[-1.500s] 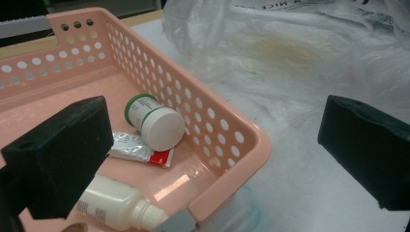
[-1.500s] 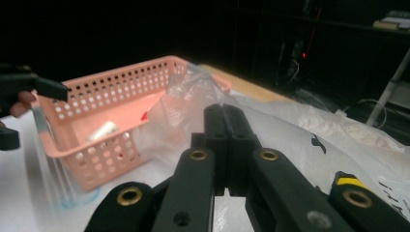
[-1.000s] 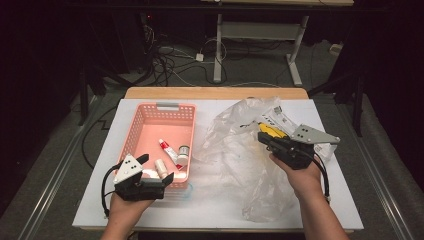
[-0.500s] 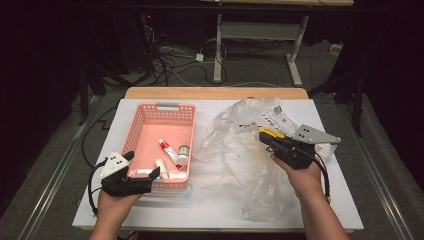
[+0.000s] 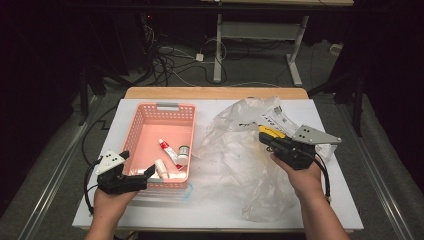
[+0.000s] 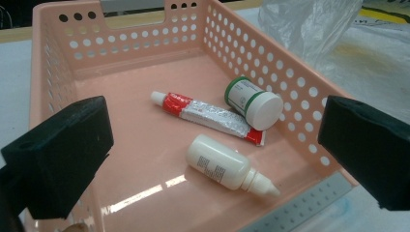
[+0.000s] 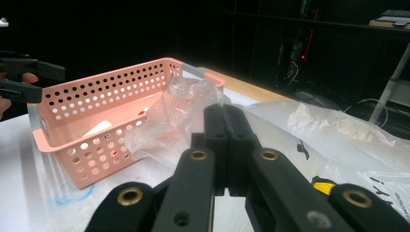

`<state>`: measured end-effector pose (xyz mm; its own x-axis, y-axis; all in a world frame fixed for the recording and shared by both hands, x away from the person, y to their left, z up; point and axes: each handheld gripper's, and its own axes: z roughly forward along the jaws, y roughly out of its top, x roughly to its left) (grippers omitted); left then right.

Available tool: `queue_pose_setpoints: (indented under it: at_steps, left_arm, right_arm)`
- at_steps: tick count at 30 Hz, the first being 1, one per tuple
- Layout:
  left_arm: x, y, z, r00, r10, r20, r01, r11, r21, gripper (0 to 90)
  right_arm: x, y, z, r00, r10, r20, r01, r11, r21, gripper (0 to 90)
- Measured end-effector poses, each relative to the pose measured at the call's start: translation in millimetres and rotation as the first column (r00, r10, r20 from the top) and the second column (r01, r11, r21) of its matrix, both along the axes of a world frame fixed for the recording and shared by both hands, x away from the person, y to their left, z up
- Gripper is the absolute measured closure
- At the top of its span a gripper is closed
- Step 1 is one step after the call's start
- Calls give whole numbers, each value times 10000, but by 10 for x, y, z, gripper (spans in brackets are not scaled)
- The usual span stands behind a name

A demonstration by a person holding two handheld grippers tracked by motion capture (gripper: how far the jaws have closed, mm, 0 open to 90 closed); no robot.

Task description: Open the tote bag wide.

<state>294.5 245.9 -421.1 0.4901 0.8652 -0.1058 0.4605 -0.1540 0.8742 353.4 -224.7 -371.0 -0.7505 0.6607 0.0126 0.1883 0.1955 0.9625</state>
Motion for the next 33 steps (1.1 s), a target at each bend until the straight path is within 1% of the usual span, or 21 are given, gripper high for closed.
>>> queue_pose_setpoints:
  at_steps: [3, 7, 10, 12, 16, 19, 20, 21, 22, 23, 24, 26, 28, 31, 33]
  left_arm:
    - [49, -43, 63, 10000, -30, -24, 30, 10000, -9, 0]
    - [156, -112, 145, 9996, -202, -209, 202, 9998, 16, 0]
    - [244, -156, 206, 9990, -293, -352, 301, 9993, 220, 0]
    - [317, -182, 257, 9982, -347, -489, 355, 9992, 155, 0]
    - [460, -220, 309, 9964, -363, -770, 383, 9990, 250, 3]
    - [570, -226, 322, 9937, -314, -1079, 354, 9988, 347, 64]
    - [626, -237, 326, 9918, -152, -1273, 232, 9978, 616, 73]
    - [669, -240, 322, 9901, -126, -1395, 218, 9976, 651, 83]
    - [700, -234, 319, 9884, -155, -1511, 242, 9981, 565, 114]
    - [753, -227, 313, 9853, -114, -1707, 199, 9986, 486, 149]
    - [793, -230, 307, 9828, -74, -1843, 163, 9988, 469, 151]
    - [862, -243, 301, 9787, -83, -2051, 208, 9981, 589, 180]
    - [930, -252, 295, 9745, -87, -2242, 223, 9980, 583, 232]
    - [1035, -246, 274, 9663, -72, -2572, 192, 9989, 439, 308]
    - [1099, -243, 247, 9592, -37, -2829, 185, 9986, 495, 368]
  right_arm:
    - [5, 1, -4, 10000, 24, 14, -24, 10000, -22, 900]
    - [7, -5, -2, 10000, 13, 8, -13, 10000, 12, 900]
    - [3, -9, 5, 10000, 14, 19, -14, 10000, 54, 900]
    - [2, -12, 7, 10000, 42, 42, -42, 10000, 31, 900]
    - [-2, 0, 10, 9999, 91, 59, -91, 10000, 31, 900]
    - [-4, 10, 9, 9999, 100, 59, -101, 9999, 26, 900]
    - [-6, 10, 10, 9999, 98, 57, -98, 9999, 27, 900]
    - [-7, 8, 11, 9999, 110, 55, -110, 9999, 34, 900]
    - [-8, 7, 13, 9999, 97, 61, -97, 9999, 32, 900]
    - [-7, 5, 14, 9999, 88, 69, -89, 10000, 30, 900]
    - [-7, 3, 15, 9999, 87, 69, -88, 10000, 42, 900]
    - [-8, 4, 16, 9999, 89, 66, -89, 10000, 36, 900]
    - [-6, 6, 15, 9999, 107, 82, -107, 9999, 40, 900]
    - [-9, 12, 13, 9999, 124, 55, -124, 9999, 36, 900]
    - [-10, 12, 15, 9999, 132, 79, -133, 9999, 24, 900]
